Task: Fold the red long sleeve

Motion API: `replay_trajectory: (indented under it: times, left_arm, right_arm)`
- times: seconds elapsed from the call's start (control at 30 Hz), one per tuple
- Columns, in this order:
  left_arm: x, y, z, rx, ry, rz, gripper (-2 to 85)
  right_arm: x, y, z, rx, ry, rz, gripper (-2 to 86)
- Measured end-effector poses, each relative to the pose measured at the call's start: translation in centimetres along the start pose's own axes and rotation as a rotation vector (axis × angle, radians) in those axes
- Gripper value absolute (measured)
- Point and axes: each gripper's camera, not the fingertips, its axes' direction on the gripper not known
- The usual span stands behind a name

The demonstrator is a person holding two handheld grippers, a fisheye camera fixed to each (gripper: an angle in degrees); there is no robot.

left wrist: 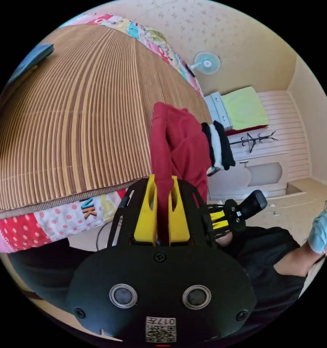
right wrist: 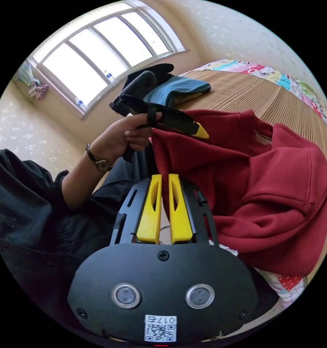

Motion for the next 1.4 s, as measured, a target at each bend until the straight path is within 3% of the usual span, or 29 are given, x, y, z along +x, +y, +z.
replay_trajectory:
  times: [0.03, 0.17, 0.23, 0.27, 0.33, 0.43, 0.7, 0.83, 1.03, 1.13, 1.23, 1.4]
  left_arm:
    - [0.9, -0.1, -1.4, 0.06, 0.142, 0.096, 3.9]
    - [6.3, -0.6, -6.5, 0.227, 0.358, 0.493, 3.6]
    - [9.8, -0.7, -10.3, 0.342, 0.525, 0.723, 3.5]
    - [10.4, -0.7, -11.2, 0.368, 0.575, 0.77, 3.5]
    - [12.4, -1.2, -14.2, 0.413, 0.862, 0.96, 3.2]
    - [15.7, -1.9, -16.3, 0.315, 1.167, 1.146, 2.9]
    - [22.5, 0.1, -17.4, 0.118, 1.349, 1.232, 2.2]
    - [23.7, 1.4, -17.3, 0.097, 1.587, 1.233, 2.4]
    - [24.7, 2.1, -16.7, 0.072, 1.779, 1.164, 2.7]
    - [24.9, 2.1, -16.2, 0.068, 1.832, 1.113, 2.8]
    - [24.5, 2.0, -16.7, 0.107, 1.874, 1.075, 2.9]
    - [24.6, 2.0, -18.0, 0.136, 1.877, 1.031, 3.1]
  right_arm:
    - [-0.3, 0.1, -1.6, 0.075, -0.07, -0.003, 2.9]
    - [-1.7, 1.3, -9.0, 0.445, -0.338, -0.099, 2.6]
    - [-1.3, 2.0, -11.5, 0.531, -0.458, -0.129, 2.4]
    - [-0.7, 2.5, -12.8, 0.549, -0.525, -0.122, 2.3]
    - [0.7, 3.5, -14.4, 0.555, -0.582, -0.1, 2.3]
    - [2.8, 5.9, -16.5, 0.551, -0.51, -0.058, 2.7]
    - [5.6, 11.3, -20.6, 0.662, -0.22, 0.048, 8.2]
    - [5.3, 10.1, -20.5, 0.616, -0.199, -0.023, 12.7]
    - [2.1, 7.0, -17.5, 0.515, -0.027, -0.171, 20.9]
    - [1.4, 5.6, -15.2, 0.393, -0.239, -0.326, 21.6]
    - [-0.2, 5.9, -14.1, 0.311, -0.486, -0.482, 15.5]
    - [-2.7, 7.5, -16.3, 0.417, -0.426, -0.444, 5.3]
